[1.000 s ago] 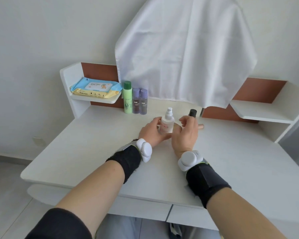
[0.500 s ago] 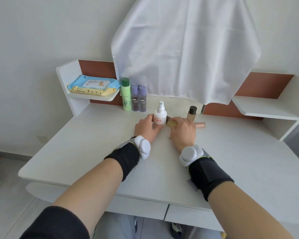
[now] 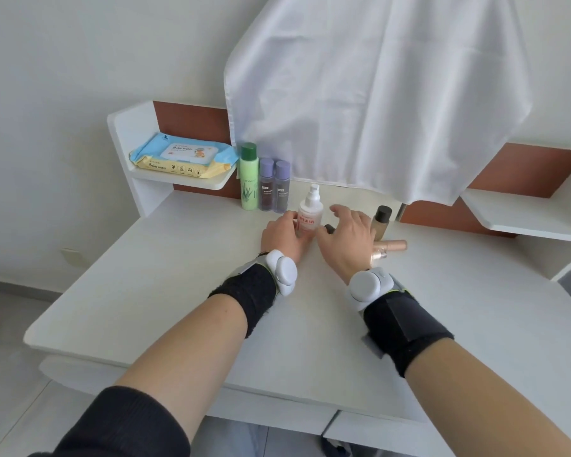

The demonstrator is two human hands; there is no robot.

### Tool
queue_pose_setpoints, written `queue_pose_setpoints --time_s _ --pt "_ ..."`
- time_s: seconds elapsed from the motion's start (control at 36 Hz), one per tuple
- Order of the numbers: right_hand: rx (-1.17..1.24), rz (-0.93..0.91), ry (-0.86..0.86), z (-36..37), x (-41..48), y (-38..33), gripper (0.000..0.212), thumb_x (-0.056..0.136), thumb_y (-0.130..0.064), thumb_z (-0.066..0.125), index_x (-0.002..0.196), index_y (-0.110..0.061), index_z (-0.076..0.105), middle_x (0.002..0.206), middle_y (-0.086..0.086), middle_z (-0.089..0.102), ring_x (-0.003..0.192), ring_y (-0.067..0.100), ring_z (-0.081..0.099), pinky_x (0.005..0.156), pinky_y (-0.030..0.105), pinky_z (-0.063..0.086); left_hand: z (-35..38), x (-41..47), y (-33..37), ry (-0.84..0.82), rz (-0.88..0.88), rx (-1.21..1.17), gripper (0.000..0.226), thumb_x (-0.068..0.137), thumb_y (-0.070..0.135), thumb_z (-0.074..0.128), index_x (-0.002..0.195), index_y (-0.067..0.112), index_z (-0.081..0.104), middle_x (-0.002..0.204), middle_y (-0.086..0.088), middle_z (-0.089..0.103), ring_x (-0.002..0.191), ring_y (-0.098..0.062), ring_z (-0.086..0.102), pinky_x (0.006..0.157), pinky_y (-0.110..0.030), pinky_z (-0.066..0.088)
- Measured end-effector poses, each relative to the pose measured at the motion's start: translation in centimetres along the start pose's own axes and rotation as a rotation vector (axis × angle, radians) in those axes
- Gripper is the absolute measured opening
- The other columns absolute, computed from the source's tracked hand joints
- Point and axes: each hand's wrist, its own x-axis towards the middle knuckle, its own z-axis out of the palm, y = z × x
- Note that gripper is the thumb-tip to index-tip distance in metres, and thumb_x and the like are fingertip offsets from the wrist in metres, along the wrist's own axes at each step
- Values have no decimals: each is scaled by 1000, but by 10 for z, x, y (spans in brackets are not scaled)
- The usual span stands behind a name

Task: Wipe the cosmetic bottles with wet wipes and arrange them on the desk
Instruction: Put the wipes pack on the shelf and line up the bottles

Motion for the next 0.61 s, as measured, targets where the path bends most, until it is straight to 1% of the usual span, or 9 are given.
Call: queue_pose_setpoints --time_s 0.06,0.11,0.19,0.28,0.36,0.42,0.5,0.56,0.61 --pt "0 -11 -59 6 10 -9 54 88 -44 59 134 -16 52 127 5 61 129 28 41 104 39 27 -2 8 -3 3 10 18 25 88 33 58 104 15 61 100 -8 69 95 -32 61 81 -38 48" --pt "-8 3 -123 10 18 -13 57 87 -51 59 133 -19 51 124 2 63 125 27 44 101 39 29 -3 10 -4 1 12 28 20 89 26 55 102 14 63 100 -10 68 95 -34 60 79 -37 47" --pt "-11 13 -152 20 29 -15 53 86 -52 60 127 -20 54 114 1 66 117 27 49 96 38 32 -5 17 -8 4 12 23 18 88 23 57 98 12 65 98 -10 68 92 -32 61 75 -35 46" --pt "-10 17 -158 27 37 -16 50 87 -51 61 126 -20 54 111 1 67 114 28 51 92 38 33 -5 24 -13 16 12 38 17 88 24 58 92 10 66 94 -13 67 89 -33 59 68 -31 37" --pt "-3 26 -164 32 45 -17 49 87 -51 61 124 -19 53 109 1 68 113 27 51 91 38 32 -7 31 -15 16 9 56 21 89 26 57 88 7 65 92 -18 62 87 -36 57 65 -30 32" --pt "-10 27 -167 36 51 -18 51 86 -52 61 123 -19 53 109 2 68 112 28 52 91 38 32 -7 35 -17 13 -1 61 23 91 27 57 90 7 66 94 -18 62 88 -36 57 66 -30 33" --pt "-32 31 -168 40 58 -20 52 85 -54 62 122 -19 53 108 3 68 110 28 54 91 39 33 -6 40 -17 50 -31 28 26 91 29 58 101 6 66 99 -14 66 94 -33 59 71 -32 40" --pt "-46 35 -168 42 63 -21 51 85 -54 62 122 -19 52 108 4 68 110 28 54 90 40 33 -6 42 -17 81 -65 -22 26 91 29 60 105 6 61 100 -10 67 95 -28 60 72 -29 38" --pt "-54 45 -165 45 67 -22 51 85 -54 61 122 -20 52 108 4 68 110 28 55 91 40 33 -5 43 -16 88 -81 -39 23 90 26 62 103 7 60 100 -8 67 96 -26 60 71 -27 36"
